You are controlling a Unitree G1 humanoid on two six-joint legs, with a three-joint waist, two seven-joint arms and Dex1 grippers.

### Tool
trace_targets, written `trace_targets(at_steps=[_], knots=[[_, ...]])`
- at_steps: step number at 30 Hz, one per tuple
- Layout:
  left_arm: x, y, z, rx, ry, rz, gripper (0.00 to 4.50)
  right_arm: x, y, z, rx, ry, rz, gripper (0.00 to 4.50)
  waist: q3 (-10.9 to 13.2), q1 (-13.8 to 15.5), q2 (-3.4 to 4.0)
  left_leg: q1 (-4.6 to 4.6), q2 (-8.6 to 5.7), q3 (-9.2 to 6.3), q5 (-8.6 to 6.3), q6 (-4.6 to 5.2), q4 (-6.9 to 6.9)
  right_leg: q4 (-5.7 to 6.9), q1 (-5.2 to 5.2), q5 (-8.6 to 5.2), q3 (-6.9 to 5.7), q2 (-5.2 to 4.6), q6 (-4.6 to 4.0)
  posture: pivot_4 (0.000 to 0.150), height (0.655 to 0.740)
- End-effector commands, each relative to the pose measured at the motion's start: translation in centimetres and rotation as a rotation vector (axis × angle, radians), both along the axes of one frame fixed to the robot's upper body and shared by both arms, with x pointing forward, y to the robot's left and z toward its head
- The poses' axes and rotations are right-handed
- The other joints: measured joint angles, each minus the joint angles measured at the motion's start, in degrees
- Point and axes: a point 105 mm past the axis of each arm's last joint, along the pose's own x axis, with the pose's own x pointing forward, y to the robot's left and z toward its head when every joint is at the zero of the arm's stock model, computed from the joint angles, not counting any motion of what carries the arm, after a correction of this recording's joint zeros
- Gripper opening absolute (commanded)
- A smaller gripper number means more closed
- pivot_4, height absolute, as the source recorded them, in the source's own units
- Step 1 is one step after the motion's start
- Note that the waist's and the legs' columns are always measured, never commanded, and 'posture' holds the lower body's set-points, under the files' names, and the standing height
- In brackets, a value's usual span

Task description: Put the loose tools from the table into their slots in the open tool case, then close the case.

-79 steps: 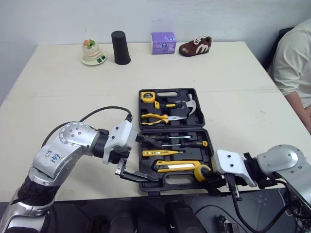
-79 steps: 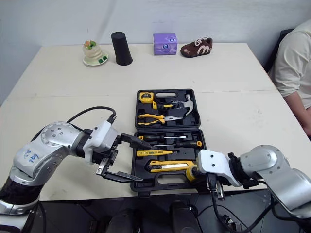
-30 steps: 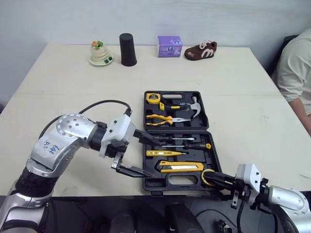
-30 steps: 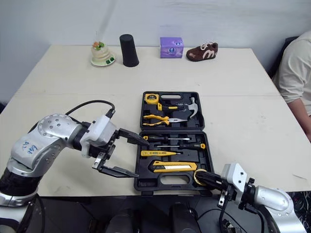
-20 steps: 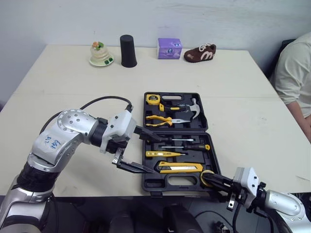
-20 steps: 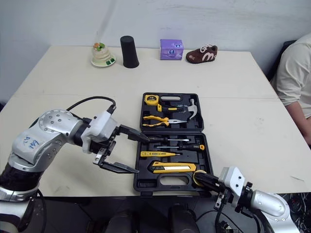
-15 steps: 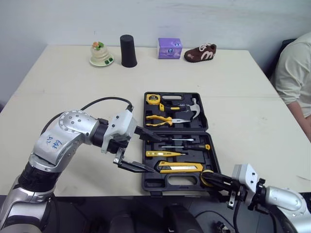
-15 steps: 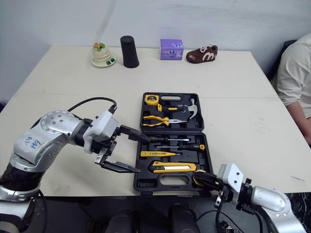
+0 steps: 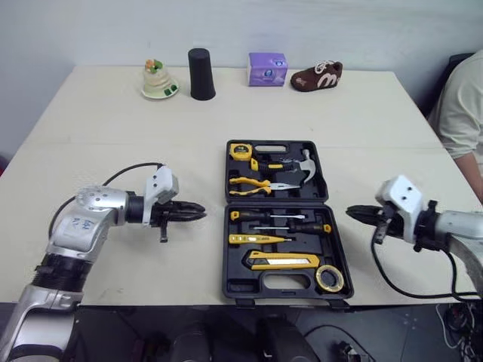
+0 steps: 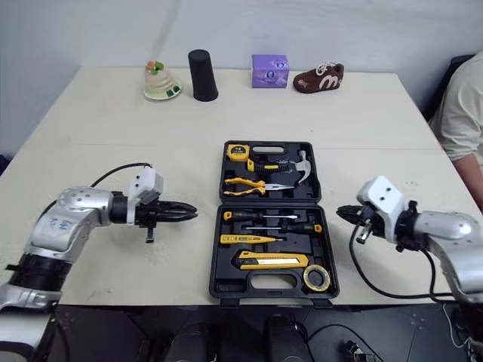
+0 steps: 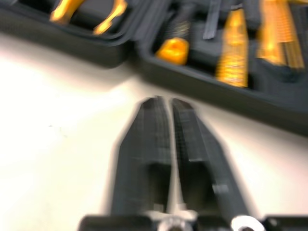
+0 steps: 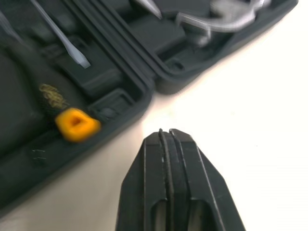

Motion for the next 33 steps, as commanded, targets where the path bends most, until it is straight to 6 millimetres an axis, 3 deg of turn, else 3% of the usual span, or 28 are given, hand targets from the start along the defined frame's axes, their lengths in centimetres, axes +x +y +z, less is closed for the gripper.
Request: trace_targets(at_steps=[1,9,17,27,30,33], knots=[[1.1,-0.5,-0.1,0.027,-0.05,0.015,0.04,0.9,0.1,-0.5,-0.063,-0.018,0.017,0.0,0.01,-0.02,0.01,0.0,0.03,0.0,0.0,0.0,0.0,0.0,0.0,0.0,0.0,-0.01,0.0,0.15,0.7296],[2.9,-3.6,-0.8,-0.014,-0.071,0.017,0.04,3.6,4.2,0.0,-0.009,-0.067,0.101,0.0,0.12,-0.27,0.2,0.06,0.11,0.04,0.11,-0.12,0.09,0.27,-0.06,0.0,0.01,0.06,0.0,0.15,0.7296],[3.6,-4.3,-1.2,-0.008,-0.075,0.049,0.04,4.9,5.7,1.8,0.002,-0.105,0.126,0.0,0.16,-1.16,0.26,0.05,0.14,0.1,0.11,-0.14,0.09,0.32,-0.09,0.0,0.02,0.05,0.0,0.15,0.7296],[5.1,-2.2,-0.8,0.019,-0.096,0.144,0.04,4.7,5.5,1.7,0.001,-0.094,0.113,0.0,0.16,-1.46,0.27,0.08,0.14,0.09,0.14,-0.15,0.1,0.39,-0.08,0.0,0.02,0.06,0.0,0.15,0.7296],[5.0,-1.6,-0.7,0.034,-0.086,0.155,0.04,4.7,4.4,1.6,-0.049,-0.103,0.086,0.0,0.16,-1.49,0.27,0.08,0.15,0.09,0.14,-0.15,0.08,0.38,-0.08,0.0,0.01,0.06,0.0,0.15,0.7296],[4.7,0.4,-0.3,0.129,-0.101,0.186,0.04,4.6,2.3,2.3,-0.132,-0.114,0.03,0.0,0.17,-1.57,0.28,0.07,0.16,0.09,0.14,-0.16,0.07,0.38,-0.1,0.0,0.02,0.06,0.0,0.15,0.7296]])
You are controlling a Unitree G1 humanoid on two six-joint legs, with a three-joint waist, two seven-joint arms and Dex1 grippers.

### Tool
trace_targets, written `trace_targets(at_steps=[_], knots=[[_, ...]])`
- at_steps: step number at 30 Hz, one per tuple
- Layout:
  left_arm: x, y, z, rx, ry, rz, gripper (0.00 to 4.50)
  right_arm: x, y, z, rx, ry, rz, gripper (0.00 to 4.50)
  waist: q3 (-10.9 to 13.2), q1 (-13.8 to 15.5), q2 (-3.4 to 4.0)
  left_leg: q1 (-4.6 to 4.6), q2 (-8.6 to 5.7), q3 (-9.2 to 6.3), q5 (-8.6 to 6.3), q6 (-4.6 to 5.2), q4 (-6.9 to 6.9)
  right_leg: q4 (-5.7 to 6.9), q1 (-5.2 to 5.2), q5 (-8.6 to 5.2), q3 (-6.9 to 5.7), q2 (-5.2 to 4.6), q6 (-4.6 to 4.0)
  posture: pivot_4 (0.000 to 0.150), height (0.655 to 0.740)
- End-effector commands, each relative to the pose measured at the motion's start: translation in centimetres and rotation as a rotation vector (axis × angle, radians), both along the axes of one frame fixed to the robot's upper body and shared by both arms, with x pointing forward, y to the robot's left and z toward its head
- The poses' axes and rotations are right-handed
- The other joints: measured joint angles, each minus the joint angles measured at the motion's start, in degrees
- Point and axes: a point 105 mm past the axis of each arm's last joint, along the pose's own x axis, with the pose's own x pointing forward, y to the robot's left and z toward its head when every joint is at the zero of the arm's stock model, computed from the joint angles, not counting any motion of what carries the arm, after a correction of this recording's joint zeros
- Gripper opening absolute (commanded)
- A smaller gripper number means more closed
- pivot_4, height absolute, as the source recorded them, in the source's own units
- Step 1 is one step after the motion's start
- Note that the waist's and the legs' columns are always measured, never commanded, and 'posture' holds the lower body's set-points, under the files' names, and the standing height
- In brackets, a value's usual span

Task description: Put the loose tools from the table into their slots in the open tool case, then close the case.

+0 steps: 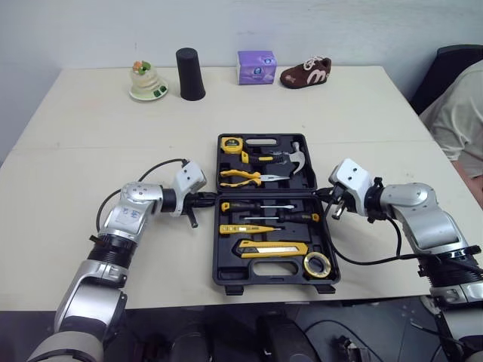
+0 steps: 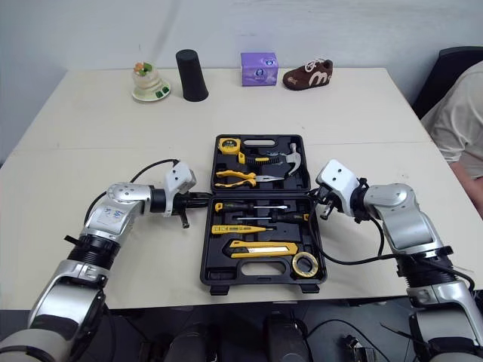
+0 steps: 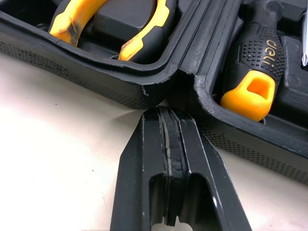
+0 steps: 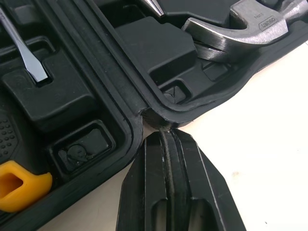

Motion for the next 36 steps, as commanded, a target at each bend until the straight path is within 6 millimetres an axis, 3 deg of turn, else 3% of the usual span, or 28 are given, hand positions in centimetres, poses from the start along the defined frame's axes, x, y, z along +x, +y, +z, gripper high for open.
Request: trace_targets(at_steps=[1,2,5,10,15,20,26,36], knots=[[-0.2,2.9,1.9,0.086,-0.022,0.059,0.63,-0.2,-2.2,2.7,-0.075,-0.067,-0.053,0.0,0.0,-0.12,0.0,0.0,0.0,0.0,0.0,0.0,-0.02,-0.01,0.0,0.0,0.0,0.0,0.0,0.15,0.7296],[-0.4,3.2,2.4,0.085,-0.01,0.06,0.92,-0.2,-2.4,3.2,-0.073,-0.068,-0.059,0.66,0.01,-0.17,0.02,0.0,0.0,0.01,0.0,0.0,-0.05,-0.02,-0.02,0.0,0.01,0.0,0.0,0.15,0.7296],[-0.5,4.1,5.4,0.012,0.068,0.132,2.23,-0.9,-2.2,5.7,0.014,-0.012,-0.047,1.93,0.05,-0.08,0.07,0.0,0.02,0.04,0.0,0.0,-0.08,-0.02,-0.06,-0.01,0.03,0.0,-0.01,0.15,0.7296],[-0.8,2.4,7.5,-0.085,0.266,0.192,4.46,-0.2,-0.3,8.4,0.272,0.126,-0.114,4.38,0.06,0.06,0.07,-0.04,-0.03,-0.05,0.01,0.01,0.0,0.05,-0.05,-0.01,-0.02,0.02,-0.01,0.15,0.7296],[0.9,0.3,8.5,-0.16,0.357,0.305,4.49,1.8,0.3,8.0,0.307,0.186,-0.242,4.46,0.06,0.19,0.07,-0.12,-0.08,-0.08,0.01,0.02,0.0,0.03,-0.1,-0.01,-0.05,-0.01,-0.02,0.15,0.7296],[2.4,-0.3,7.3,-0.116,0.396,0.436,4.49,3.9,1.5,7.3,0.349,0.211,-0.355,4.46,0.06,-0.15,0.06,-0.87,-0.09,0.11,0.09,0.02,0.21,0.6,-1.14,0.0,0.15,-0.08,0.0,0.15,0.7296],[3.5,-0.2,5.3,-0.075,0.425,0.54,4.49,4.3,1.7,6.3,0.326,0.237,-0.39,4.46,0.06,-0.19,0.07,-1.16,-0.04,0.3,0.3,-0.22,0.06,0.98,-1.8,-0.04,0.28,-0.02,-0.08,0.15,0.7296],[4.2,0.0,3.7,-0.005,0.386,0.597,4.49,5.0,1.6,5.1,0.309,0.256,-0.421,4.46,0.05,-0.2,0.07,-1.09,-0.15,0.39,0.42,-0.22,0.15,1.24,-1.81,-0.04,0.36,-0.02,-0.08,0.15,0.7296]])
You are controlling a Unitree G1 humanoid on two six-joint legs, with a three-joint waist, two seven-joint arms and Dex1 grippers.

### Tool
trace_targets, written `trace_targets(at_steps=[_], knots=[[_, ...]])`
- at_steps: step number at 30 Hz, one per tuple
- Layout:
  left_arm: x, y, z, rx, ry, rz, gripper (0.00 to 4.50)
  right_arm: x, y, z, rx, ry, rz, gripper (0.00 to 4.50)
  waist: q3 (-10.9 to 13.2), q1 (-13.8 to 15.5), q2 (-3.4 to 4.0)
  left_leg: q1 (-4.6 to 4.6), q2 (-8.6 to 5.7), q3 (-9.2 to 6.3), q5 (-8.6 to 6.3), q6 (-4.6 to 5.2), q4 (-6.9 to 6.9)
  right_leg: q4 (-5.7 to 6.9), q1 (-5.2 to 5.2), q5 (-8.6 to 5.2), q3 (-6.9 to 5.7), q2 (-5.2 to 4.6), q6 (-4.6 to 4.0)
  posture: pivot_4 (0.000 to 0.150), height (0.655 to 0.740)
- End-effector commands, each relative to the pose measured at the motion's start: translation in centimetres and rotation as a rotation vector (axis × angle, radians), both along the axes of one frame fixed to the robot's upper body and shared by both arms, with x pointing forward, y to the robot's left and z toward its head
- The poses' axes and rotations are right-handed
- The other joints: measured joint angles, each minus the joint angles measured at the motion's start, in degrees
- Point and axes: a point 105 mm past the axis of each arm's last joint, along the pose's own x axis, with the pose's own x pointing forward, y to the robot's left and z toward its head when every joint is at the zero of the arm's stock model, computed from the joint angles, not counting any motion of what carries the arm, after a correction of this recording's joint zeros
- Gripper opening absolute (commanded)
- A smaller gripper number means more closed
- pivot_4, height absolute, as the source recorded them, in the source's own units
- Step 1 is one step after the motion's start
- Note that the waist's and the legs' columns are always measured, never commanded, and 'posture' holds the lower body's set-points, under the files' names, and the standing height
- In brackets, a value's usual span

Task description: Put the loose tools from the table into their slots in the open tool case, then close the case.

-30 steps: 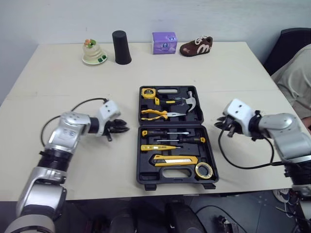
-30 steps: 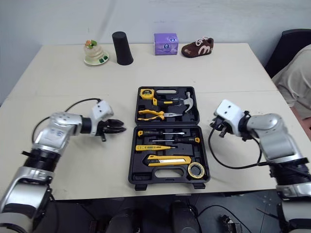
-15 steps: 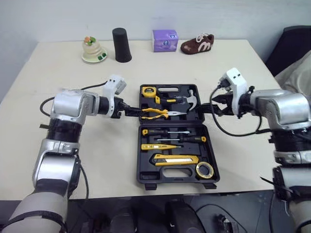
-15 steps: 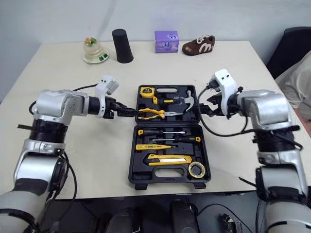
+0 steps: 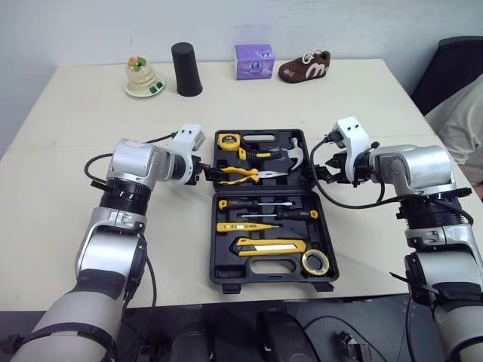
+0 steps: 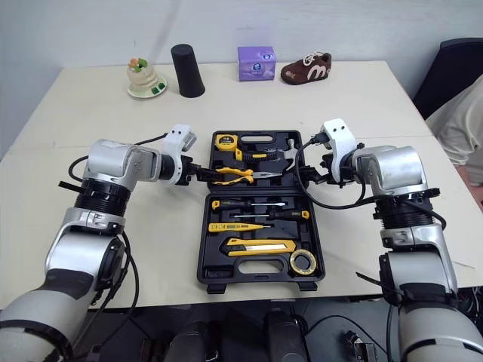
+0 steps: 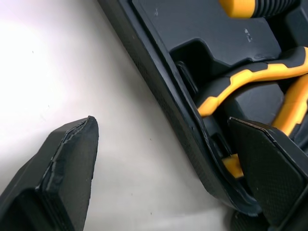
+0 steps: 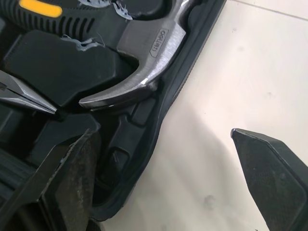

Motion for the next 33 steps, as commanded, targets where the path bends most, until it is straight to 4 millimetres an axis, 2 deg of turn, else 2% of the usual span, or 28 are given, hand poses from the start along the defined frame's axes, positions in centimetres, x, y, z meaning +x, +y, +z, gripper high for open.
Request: trace_targets(at_steps=[1,9,10,12,13,19,20,23,26,30,33], knots=[[0.0,0.9,-1.1,0.061,0.019,0.025,4.49,0.4,0.1,1.2,-0.008,-0.042,-0.002,4.46,0.0,-0.01,0.0,0.01,-0.01,0.01,0.01,0.0,-0.01,0.01,0.0,0.0,0.0,0.01,0.0,0.15,0.7296],[-1.5,0.2,-3.5,0.079,0.102,-0.012,4.49,1.1,0.5,0.1,0.003,-0.015,-0.017,4.46,-0.01,-0.33,0.01,0.09,-0.01,0.07,0.02,-0.01,-0.09,0.01,0.01,0.0,0.08,0.02,0.0,0.15,0.7296],[-1.6,0.3,-3.9,0.08,0.108,-0.007,4.5,1.3,0.4,-0.1,0.003,-0.014,-0.022,4.23,-0.02,-0.46,0.02,0.14,-0.01,0.12,0.02,-0.01,-0.1,0.02,0.02,0.0,0.13,0.02,0.0,0.15,0.7296],[-1.6,0.3,-4.3,0.079,0.107,-0.001,3.95,1.5,0.2,-0.4,-0.004,-0.011,-0.036,3.63,-0.04,-0.69,0.01,0.27,-0.01,0.16,0.02,-0.01,-0.13,0.02,0.11,0.0,0.16,0.02,0.0,0.15,0.7296],[-1.6,0.3,-4.3,0.074,0.109,0.001,3.66,1.6,0.1,-0.4,-0.004,-0.01,-0.04,3.17,-0.05,-0.65,0.01,0.28,-0.02,0.16,0.02,-0.01,-0.13,0.02,0.14,0.0,0.15,0.02,0.0,0.15,0.7296],[-2.0,-0.1,-5.0,0.054,0.137,-0.01,0.91,1.5,0.7,-0.2,-0.023,-0.022,-0.014,0.15,-0.21,-0.72,0.05,0.38,-0.12,0.13,0.03,0.02,-0.1,0.05,0.26,0.0,0.15,0.0,0.01,0.15,0.7296],[-2.1,-0.3,-5.2,0.053,0.141,-0.013,0.62,1.5,0.9,-0.1,-0.027,-0.027,-0.006,0.0,-0.23,-0.72,0.08,0.44,-0.12,0.11,0.03,0.02,-0.1,0.04,0.33,0.0,0.14,0.0,0.0,0.15,0.7296],[-2.5,-0.8,-5.5,0.05,0.148,-0.031,0.49,1.1,1.4,0.3,-0.025,-0.038,0.011,0.0,-0.28,-0.74,0.17,0.51,-0.12,0.09,0.04,0.02,-0.1,0.05,0.42,0.0,0.13,0.0,0.01,0.15,0.7296],[-2.4,-1.3,-4.6,0.018,0.112,-0.046,0.46,0.7,1.7,0.6,-0.021,-0.058,0.021,0.0,-0.29,-0.77,0.19,0.51,-0.12,0.07,0.03,0.02,-0.15,0.0,0.41,-0.01,0.13,-0.01,0.01,0.15,0.7296],[-2.1,-2.9,-1.2,-0.101,-0.069,-0.149,0.41,0.4,2.1,2.6,0.012,-0.166,0.021,0.0,-0.27,-0.84,0.2,0.51,-0.1,0.07,0.04,0.01,-0.17,0.0,0.41,-0.01,0.14,-0.05,0.01,0.15,0.7296],[-1.7,-2.3,0.2,-0.116,-0.159,-0.132,0.41,0.1,2.5,4.6,0.039,-0.286,0.033,0.0,-0.26,-0.8,0.21,0.45,-0.1,0.07,0.04,0.01,-0.14,0.0,0.37,-0.01,0.13,-0.04,0.01,0.15,0.7296]])
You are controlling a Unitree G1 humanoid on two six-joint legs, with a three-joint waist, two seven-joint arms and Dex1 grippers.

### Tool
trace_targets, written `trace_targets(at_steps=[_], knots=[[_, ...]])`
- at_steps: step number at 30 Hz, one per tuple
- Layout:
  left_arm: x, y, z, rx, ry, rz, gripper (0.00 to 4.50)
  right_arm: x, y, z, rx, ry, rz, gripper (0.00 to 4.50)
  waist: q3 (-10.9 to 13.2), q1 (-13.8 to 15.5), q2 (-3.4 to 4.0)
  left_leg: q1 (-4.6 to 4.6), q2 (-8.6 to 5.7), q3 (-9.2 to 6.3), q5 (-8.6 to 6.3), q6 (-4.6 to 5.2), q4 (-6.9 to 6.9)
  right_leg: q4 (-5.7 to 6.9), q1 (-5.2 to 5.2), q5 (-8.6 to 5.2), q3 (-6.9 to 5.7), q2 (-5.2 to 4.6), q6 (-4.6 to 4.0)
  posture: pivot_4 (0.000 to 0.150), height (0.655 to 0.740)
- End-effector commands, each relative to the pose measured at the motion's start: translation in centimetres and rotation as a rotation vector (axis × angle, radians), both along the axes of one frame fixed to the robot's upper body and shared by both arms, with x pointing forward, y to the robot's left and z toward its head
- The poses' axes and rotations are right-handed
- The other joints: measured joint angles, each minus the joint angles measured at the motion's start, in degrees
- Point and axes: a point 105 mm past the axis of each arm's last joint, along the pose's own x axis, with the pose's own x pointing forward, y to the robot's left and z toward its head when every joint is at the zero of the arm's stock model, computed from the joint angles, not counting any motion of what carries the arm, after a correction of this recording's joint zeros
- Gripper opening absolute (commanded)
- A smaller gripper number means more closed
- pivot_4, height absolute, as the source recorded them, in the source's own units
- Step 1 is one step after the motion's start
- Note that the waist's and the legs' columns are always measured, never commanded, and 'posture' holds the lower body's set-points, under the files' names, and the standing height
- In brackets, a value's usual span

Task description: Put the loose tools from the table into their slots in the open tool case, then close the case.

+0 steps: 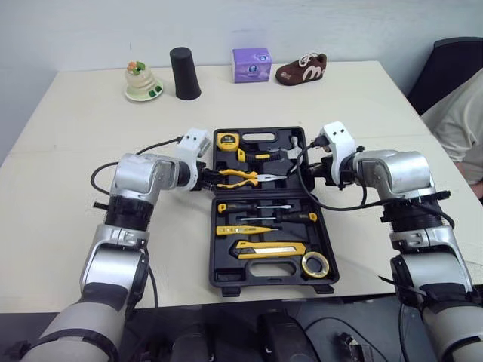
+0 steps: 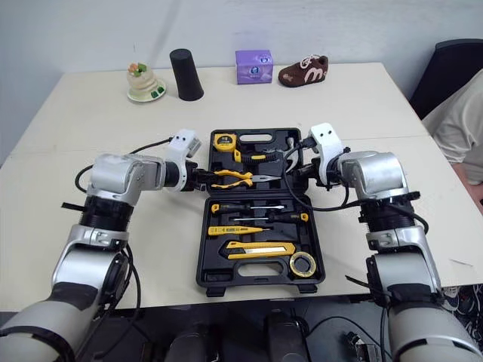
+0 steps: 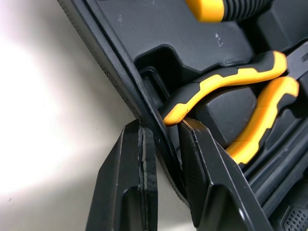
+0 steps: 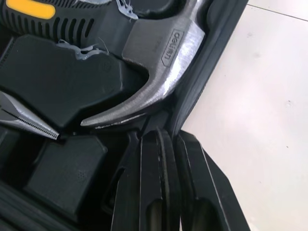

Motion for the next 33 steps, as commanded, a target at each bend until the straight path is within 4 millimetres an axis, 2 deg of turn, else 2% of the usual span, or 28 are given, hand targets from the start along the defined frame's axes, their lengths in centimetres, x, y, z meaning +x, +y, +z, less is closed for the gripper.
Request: trace_targets(at_steps=[1,4,9,11,14,17,22,24,25,29,31,32,33], knots=[[-0.3,-0.9,1.3,-0.06,-0.078,-0.062,0.41,-0.2,0.9,5.6,0.033,-0.254,0.043,0.0,0.01,-0.01,0.01,-0.04,0.0,0.0,0.0,0.0,0.01,0.01,-0.04,0.0,0.01,0.0,0.0,0.15,0.7296],[0.1,-0.4,2.8,-0.097,-0.156,-0.048,0.36,-0.4,0.8,7.0,0.022,-0.366,0.031,0.0,0.03,-0.06,0.02,-0.24,-0.02,0.04,0.03,0.02,0.02,0.09,-0.3,0.0,0.06,0.0,0.0,0.15,0.7296],[0.7,-0.4,5.5,-0.155,-0.335,-0.043,0.14,-1.2,0.6,7.8,0.005,-0.52,0.035,0.0,0.05,-0.12,0.01,-0.35,-0.01,0.04,0.05,0.0,-0.02,0.06,-0.4,0.0,0.06,0.01,0.01,0.15,0.7296],[0.8,-0.4,6.4,-0.135,-0.439,-0.06,0.04,-1.8,0.8,7.6,-0.033,-0.591,0.073,0.0,0.06,-0.17,0.0,-0.41,-0.01,0.03,0.05,0.0,-0.03,0.01,-0.43,0.01,0.05,0.01,0.01,0.15,0.7296],[-0.1,-0.9,7.2,0.026,-0.711,-0.188,0.0,-2.7,1.0,6.8,-0.074,-0.694,0.138,0.0,0.06,-0.48,0.0,-0.42,-0.01,0.05,0.05,0.0,-0.13,-0.11,-0.44,0.01,0.05,0.02,0.02,0.15,0.7296],[-0.7,-0.3,6.4,0.05,-0.8,-0.194,0.0,-4.1,1.2,4.7,-0.249,-0.847,0.258,0.0,0.11,-0.59,-0.01,-0.42,0.03,0.13,0.05,0.0,-0.16,-0.15,-0.47,0.02,0.07,0.04,0.03,0.15,0.7296],[-2.5,0.8,3.7,0.156,-0.869,-0.214,0.0,-6.8,0.7,0.4,-0.568,-1.037,0.503,0.0,0.12,-0.7,-0.02,-0.24,0.07,0.21,0.04,0.0,-0.21,-0.23,-0.33,0.03,0.23,0.05,0.06,0.15,0.7296],[-3.2,1.6,3.0,0.173,-0.869,-0.201,0.0,-7.4,0.1,-0.2,-0.662,-1.103,0.547,0.0,0.11,-0.78,-0.02,-0.04,0.07,0.29,0.04,0.0,-0.22,-0.22,-0.18,0.04,0.35,0.05,0.06,0.15,0.7296],[-3.7,2.0,2.7,0.179,-0.862,-0.21,0.0,-7.6,-0.2,0.1,-0.668,-1.129,0.544,0.39,0.11,-0.83,-0.02,0.02,0.07,0.32,0.04,0.01,-0.23,-0.22,-0.14,0.04,0.4,0.05,0.07,0.15,0.7296],[-5.8,4.0,2.4,0.17,-0.808,-0.207,1.74,-9.7,-0.7,1.9,-0.71,-1.251,0.585,2.2,0.11,-0.92,-0.02,0.13,0.18,0.37,0.04,0.0,-0.23,-0.16,-0.11,0.04,0.52,0.13,0.07,0.15,0.7296],[-7.1,5.0,2.3,0.117,-0.721,-0.23,2.76,-11.2,-1.1,2.6,-0.738,-1.253,0.625,3.31,0.12,-0.83,-0.02,0.12,0.25,0.38,0.03,-0.01,-0.25,-0.13,-0.14,0.03,0.57,0.14,0.06,0.15,0.7296],[-8.3,5.7,2.3,0.069,-0.646,-0.25,3.25,-12.5,-1.6,2.1,-0.725,-1.167,0.678,3.68,0.12,-0.83,-0.02,0.09,0.45,0.36,0.03,-0.01,-0.25,-0.11,-0.16,0.03,0.61,0.13,0.05,0.15,0.7296],[-9.8,6.7,2.2,0.028,-0.537,-0.277,3.58,-14.0,-2.0,1.7,-0.7,-1.067,0.728,3.68,0.17,-0.65,-0.01,0.11,0.48,0.35,0.03,-0.02,-0.24,-0.13,-0.13,0.03,0.64,0.14,0.05,0.15,0.7296]])
